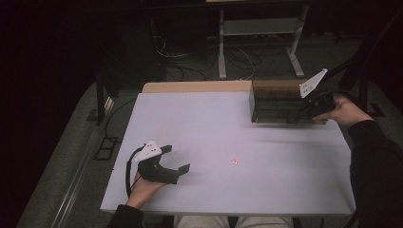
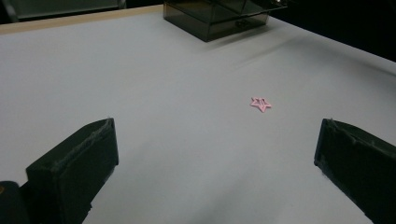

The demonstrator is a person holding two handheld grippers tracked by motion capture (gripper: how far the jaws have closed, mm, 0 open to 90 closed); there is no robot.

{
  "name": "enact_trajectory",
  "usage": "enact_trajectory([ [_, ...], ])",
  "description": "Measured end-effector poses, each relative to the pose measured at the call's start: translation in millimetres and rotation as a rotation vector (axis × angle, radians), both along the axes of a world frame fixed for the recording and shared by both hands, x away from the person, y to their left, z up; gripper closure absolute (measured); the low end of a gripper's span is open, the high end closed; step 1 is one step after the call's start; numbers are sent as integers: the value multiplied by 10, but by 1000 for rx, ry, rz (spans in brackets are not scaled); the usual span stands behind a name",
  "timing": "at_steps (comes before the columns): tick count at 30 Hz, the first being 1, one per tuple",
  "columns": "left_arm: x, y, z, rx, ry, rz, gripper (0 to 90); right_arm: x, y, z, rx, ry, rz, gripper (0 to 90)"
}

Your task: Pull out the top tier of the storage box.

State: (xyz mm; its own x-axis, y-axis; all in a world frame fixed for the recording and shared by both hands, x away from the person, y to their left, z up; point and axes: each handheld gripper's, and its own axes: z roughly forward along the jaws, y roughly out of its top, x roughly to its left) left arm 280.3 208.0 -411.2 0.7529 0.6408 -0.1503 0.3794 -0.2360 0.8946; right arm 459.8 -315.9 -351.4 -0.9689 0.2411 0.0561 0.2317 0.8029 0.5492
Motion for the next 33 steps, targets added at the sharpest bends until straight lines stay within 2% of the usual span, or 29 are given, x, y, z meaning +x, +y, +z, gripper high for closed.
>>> enact_trajectory([
  [24,0,-4,0,3,-1,-3,0,-99,-11,-24,11,59,38,866],
  [33,1,-8,0,-2,0,-4,0,-139,-27,-28,15,52,-5,847],
])
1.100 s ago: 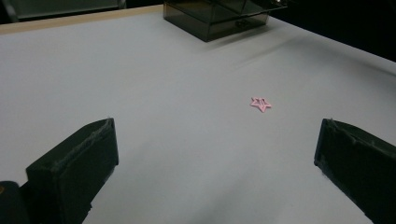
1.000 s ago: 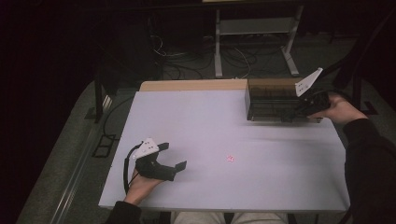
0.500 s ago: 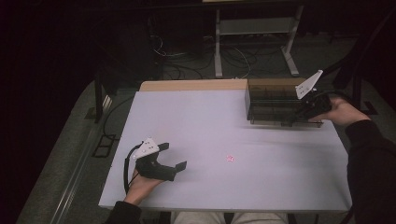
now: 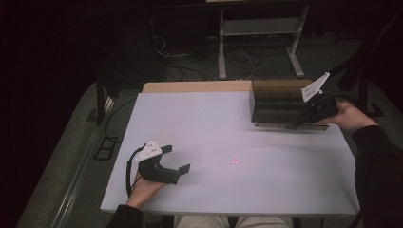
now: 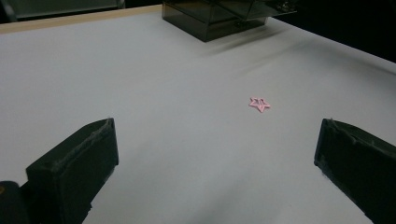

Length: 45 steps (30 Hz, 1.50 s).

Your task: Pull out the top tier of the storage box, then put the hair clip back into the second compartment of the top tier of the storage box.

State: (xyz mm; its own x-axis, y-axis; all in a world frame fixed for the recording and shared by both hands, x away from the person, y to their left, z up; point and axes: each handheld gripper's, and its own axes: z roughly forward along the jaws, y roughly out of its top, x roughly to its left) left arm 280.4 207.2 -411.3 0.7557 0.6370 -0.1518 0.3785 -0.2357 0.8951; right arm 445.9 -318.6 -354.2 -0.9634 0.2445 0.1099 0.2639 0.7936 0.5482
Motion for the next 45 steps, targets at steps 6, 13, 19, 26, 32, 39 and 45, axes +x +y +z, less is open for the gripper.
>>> enact_trajectory([
  [6,1,-2,-1,-1,0,0,0,-49,-48,-2,8,2,-48,770],
  [13,-2,-5,1,0,0,0,0,-114,-108,39,33,-16,-86,719],
  [19,-2,-8,0,0,1,0,0,-183,-128,73,47,-40,-120,648],
  [26,-5,-9,0,1,1,-2,0,-256,-105,166,50,-74,-159,553],
  [32,0,-7,1,0,0,-2,0,-325,-27,265,83,-72,-280,401],
  [39,-12,-8,9,0,-4,-5,0,-415,80,294,96,-87,-295,351],
  [45,-15,-7,10,0,-5,-6,0,-486,154,322,100,-98,-294,308],
])
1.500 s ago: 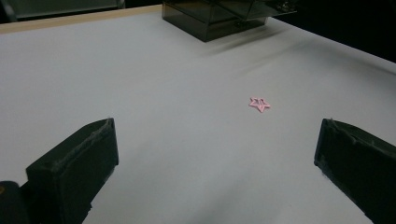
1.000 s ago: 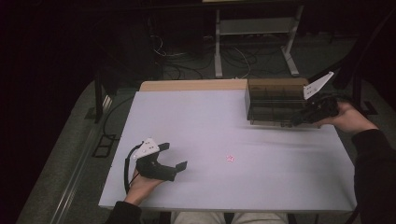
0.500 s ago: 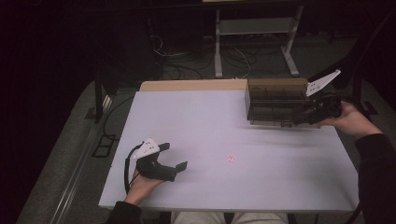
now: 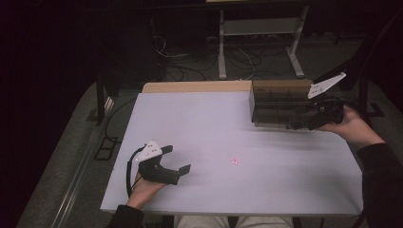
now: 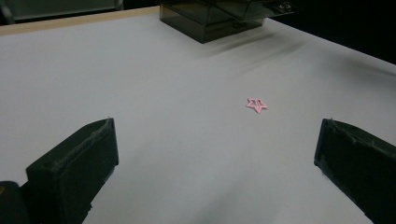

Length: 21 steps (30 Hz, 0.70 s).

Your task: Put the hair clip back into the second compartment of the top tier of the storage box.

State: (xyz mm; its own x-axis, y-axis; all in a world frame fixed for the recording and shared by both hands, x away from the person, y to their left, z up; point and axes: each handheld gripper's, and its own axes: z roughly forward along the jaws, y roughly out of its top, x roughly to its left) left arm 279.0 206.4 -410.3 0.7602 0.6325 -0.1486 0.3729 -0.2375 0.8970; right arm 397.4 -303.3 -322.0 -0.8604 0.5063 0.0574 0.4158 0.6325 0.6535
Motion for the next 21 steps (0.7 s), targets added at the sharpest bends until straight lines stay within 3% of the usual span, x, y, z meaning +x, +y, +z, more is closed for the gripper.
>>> enact_trajectory([
  [10,-9,2,5,-2,-2,4,0,-103,124,71,19,-18,10,250],
  [21,-15,3,8,-2,-4,2,0,-211,297,44,53,-24,4,171],
])
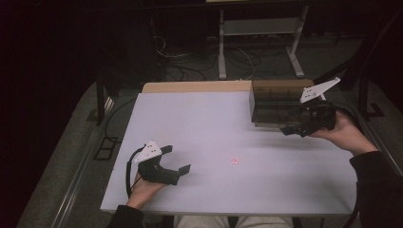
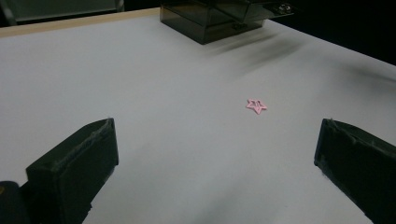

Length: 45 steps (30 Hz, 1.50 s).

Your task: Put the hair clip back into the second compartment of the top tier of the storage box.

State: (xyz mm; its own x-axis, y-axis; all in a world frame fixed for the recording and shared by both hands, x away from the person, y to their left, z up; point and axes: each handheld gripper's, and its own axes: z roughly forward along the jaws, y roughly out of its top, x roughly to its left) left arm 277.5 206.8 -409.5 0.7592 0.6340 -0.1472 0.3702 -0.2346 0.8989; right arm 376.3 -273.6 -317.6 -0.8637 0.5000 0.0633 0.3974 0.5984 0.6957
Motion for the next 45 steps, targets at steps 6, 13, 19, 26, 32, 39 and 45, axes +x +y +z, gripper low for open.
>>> enact_trajectory([
  [6,-5,3,3,-2,-1,0,0,-49,107,-15,9,-2,7,142],
  [13,-7,3,3,-2,-2,0,0,-88,223,-46,22,-2,20,126],
  [19,-9,1,4,-2,-3,-1,0,-137,334,-94,48,5,27,100],
  [26,-14,4,6,-3,-4,0,0,-175,448,-200,69,20,36,80],
  [32,-14,4,6,-2,-4,0,0,-193,529,-283,66,32,39,68],
  [39,-13,2,4,-2,-4,-2,0,-223,615,-351,73,35,48,69],
  [45,-14,0,6,-2,-5,-2,0,-253,682,-394,71,35,50,70],
])
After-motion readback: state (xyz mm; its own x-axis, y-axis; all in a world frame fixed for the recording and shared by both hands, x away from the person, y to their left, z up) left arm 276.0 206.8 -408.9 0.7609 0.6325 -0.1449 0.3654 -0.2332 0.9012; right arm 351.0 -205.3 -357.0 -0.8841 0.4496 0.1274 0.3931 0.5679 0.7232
